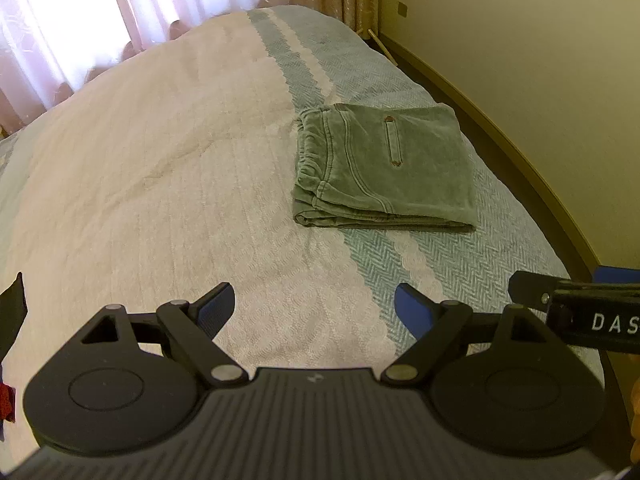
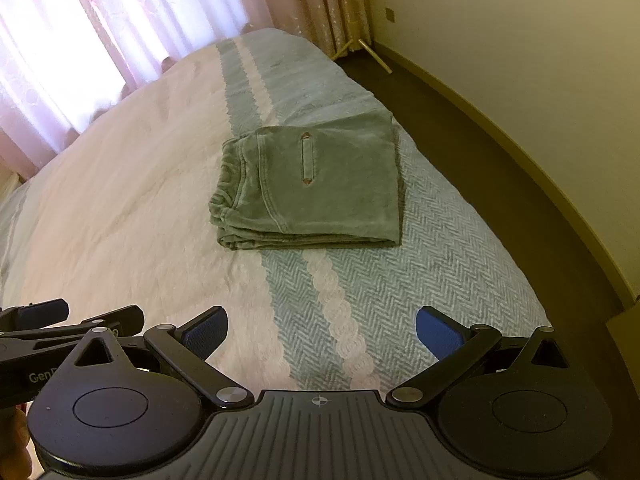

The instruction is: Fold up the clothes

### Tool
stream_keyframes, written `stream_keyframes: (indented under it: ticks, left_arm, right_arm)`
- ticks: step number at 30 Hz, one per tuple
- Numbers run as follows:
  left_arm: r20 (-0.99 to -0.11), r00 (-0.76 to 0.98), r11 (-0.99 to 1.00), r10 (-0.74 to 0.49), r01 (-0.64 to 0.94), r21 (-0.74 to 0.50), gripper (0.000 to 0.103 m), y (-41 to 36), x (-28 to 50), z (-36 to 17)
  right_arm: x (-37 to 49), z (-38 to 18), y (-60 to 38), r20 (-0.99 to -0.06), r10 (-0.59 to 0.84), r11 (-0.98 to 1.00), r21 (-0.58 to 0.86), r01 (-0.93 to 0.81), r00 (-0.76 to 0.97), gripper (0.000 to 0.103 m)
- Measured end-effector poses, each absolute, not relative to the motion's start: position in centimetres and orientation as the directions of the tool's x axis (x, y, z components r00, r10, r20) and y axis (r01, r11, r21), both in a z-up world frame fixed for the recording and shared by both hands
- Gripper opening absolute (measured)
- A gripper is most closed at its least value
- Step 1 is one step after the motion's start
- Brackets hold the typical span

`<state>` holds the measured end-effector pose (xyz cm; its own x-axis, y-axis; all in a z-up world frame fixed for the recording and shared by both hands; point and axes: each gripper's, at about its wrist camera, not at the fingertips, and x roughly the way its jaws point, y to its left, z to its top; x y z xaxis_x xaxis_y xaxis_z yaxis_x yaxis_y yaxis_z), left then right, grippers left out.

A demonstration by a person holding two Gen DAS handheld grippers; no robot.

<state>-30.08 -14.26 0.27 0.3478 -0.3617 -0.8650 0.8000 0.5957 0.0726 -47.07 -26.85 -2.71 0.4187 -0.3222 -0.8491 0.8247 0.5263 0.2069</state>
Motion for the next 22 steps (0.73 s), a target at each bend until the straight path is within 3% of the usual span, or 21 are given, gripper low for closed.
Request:
stream_keyframes:
  ticks: [22]
  left_arm:
    - [-0.858, 0.383, 0.642, -0.341, 0.762, 0.085, 0.085, -15.6, -31.7, 0.0]
  right_arm:
    - [-48.0, -3.7, -29.0, -0.862, -0.279, 0.569, 0.207, 0.796, 0.423, 0.103]
